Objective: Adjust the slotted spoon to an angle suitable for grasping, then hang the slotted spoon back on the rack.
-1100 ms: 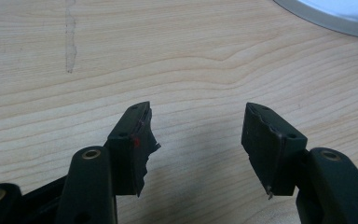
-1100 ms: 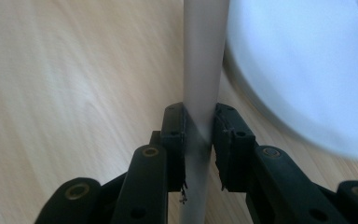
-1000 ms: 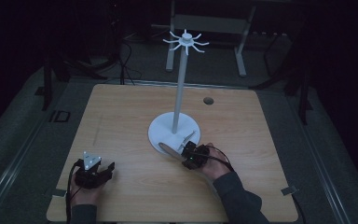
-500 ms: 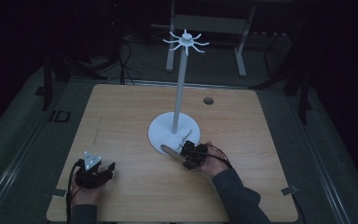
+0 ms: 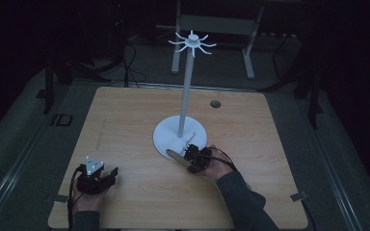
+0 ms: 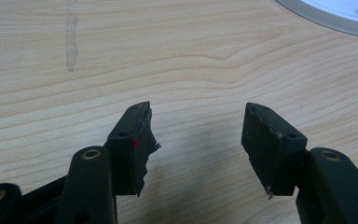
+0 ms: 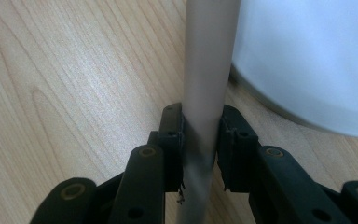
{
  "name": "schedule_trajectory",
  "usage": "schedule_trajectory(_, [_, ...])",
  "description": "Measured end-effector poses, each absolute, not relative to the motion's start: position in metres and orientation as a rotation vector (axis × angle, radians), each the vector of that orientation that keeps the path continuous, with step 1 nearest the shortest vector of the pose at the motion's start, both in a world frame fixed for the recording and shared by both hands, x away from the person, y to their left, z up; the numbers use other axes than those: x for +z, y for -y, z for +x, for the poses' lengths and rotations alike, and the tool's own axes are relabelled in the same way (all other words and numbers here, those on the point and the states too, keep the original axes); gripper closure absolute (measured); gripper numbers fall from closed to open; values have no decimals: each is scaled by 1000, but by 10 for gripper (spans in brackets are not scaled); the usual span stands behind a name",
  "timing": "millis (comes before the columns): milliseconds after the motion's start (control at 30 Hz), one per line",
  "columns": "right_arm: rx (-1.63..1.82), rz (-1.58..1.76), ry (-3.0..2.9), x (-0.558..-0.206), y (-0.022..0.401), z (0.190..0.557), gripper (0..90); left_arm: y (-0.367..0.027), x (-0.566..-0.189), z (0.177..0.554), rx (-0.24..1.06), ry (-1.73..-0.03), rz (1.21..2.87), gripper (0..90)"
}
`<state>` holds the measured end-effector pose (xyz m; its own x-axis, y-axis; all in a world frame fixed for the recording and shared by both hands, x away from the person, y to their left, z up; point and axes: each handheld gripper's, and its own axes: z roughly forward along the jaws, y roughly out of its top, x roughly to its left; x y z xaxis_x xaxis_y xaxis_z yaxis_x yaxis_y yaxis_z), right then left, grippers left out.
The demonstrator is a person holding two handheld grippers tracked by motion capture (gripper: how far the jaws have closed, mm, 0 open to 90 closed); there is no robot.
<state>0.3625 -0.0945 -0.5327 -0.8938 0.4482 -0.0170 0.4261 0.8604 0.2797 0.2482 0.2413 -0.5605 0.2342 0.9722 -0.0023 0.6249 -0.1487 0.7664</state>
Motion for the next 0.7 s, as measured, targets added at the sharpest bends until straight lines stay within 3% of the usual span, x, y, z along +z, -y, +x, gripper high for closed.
schedule_trajectory(700, [509,716,-2911,-527,101,355,734,-238,-560,250,681,-1453,1871,432])
